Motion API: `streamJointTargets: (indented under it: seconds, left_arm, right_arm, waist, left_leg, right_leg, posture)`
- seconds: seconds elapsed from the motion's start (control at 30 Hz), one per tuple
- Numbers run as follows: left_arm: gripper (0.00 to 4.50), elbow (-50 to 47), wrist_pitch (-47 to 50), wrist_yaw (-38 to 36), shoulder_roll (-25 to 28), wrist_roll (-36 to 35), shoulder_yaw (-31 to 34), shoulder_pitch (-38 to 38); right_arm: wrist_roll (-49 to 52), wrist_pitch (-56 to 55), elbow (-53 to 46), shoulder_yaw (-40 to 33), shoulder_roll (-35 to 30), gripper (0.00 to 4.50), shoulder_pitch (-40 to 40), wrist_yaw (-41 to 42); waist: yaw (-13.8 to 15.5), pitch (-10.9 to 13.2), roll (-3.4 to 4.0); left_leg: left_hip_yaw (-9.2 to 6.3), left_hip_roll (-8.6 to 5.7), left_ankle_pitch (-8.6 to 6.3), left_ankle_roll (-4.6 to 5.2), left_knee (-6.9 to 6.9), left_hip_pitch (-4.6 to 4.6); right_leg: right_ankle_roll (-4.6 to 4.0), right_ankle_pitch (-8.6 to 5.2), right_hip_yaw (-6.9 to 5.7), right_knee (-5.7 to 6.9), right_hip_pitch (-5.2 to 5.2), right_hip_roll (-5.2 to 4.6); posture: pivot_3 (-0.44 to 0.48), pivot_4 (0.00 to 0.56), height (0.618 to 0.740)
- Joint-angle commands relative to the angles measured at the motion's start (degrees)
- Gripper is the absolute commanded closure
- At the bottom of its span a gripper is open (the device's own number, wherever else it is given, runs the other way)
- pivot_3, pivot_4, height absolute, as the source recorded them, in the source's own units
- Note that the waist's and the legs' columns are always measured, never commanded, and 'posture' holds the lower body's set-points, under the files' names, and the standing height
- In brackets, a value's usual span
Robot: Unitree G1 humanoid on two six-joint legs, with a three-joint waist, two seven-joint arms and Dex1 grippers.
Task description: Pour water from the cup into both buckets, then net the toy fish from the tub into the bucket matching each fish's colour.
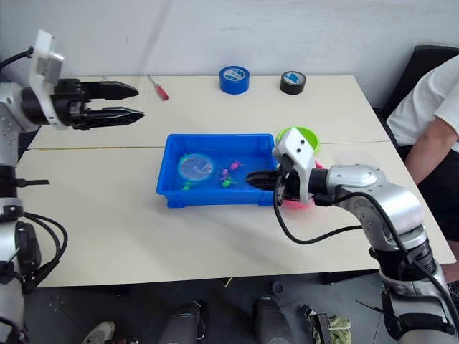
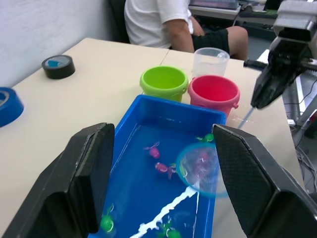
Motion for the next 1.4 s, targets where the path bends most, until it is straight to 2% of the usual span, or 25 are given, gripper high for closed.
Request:
streamJointTargets:
  seconds: [0.03,0.27,0.4,0.53,0.87,1.17,1.4]
  left_arm:
    - [1.04,-6.09,0.22,0.94,1.70,-1.36,2.24,5.81]
    - [1.04,-14.54,2.97,5.09,0.50,-4.89,5.13,13.69]
    - [1.04,-17.85,4.11,6.34,0.82,-6.48,6.37,17.65]
    - [1.04,-19.67,3.39,6.89,1.43,-7.04,7.24,21.34]
    - [1.04,-25.64,4.33,12.07,-2.05,-10.37,9.56,28.31]
    - [1.04,-27.39,5.16,15.63,-2.89,-12.30,10.11,29.99]
    - [1.04,-27.31,2.31,14.58,1.24,-8.74,8.96,31.64]
  right_arm:
    - [-4.20,-3.89,3.31,-1.48,-1.45,4.50,-2.81,-1.20]
    - [-13.66,-11.53,9.16,1.72,-4.84,4.50,-5.51,-0.09]
    - [-18.05,-16.33,9.63,2.63,-8.06,4.50,-4.44,1.90]
    - [-20.20,-18.46,8.30,2.12,-11.39,4.50,-1.46,4.14]
    - [-20.51,-18.36,4.87,-0.81,-14.05,4.50,3.85,6.06]
    - [-19.95,-14.80,1.54,-0.94,-11.76,4.50,3.73,3.41]
    - [-20.60,-14.65,0.89,-0.34,-8.54,4.50,2.43,1.91]
  waist:
    - [-0.02,0.00,0.00]
    - [0.15,0.00,0.00]
    - [0.12,0.00,0.00]
    - [-0.02,0.00,0.00]
    - [0.06,0.00,0.00]
    - [-0.03,0.00,0.00]
    - [-0.07,0.00,0.00]
  left_leg:
    - [0.02,0.00,0.00,0.00,0.00,0.01]
    - [0.04,-0.01,0.00,-0.03,0.03,-0.10]
    - [0.08,-0.02,0.01,-0.03,0.03,-0.09]
    - [0.12,0.00,0.01,-0.04,0.01,-0.10]
    - [0.20,0.01,0.04,-0.09,0.03,-0.09]
    - [0.20,0.02,0.05,-0.11,0.04,-0.06]
    - [0.22,0.01,0.06,-0.12,0.02,-0.06]
  right_leg:
    - [-0.02,-0.01,0.00,0.04,0.00,-0.02]
    - [-0.13,-0.07,0.01,0.27,-0.23,-0.07]
    - [-0.14,-0.08,0.03,0.30,-0.28,-0.06]
    - [-0.17,-0.09,0.06,0.35,-0.36,-0.03]
    - [-0.20,-0.11,0.18,0.56,-0.49,-0.01]
    - [-0.20,-0.11,0.23,0.61,-0.51,0.00]
    - [-0.21,-0.11,0.28,0.62,-0.56,0.02]
  posture:
    - [0.000,0.150,0.734]
    - [0.000,0.150,0.734]
    - [0.000,0.150,0.734]
    - [0.000,0.150,0.734]
    - [0.000,0.150,0.734]
    - [0.000,0.150,0.734]
    - [0.000,0.150,0.734]
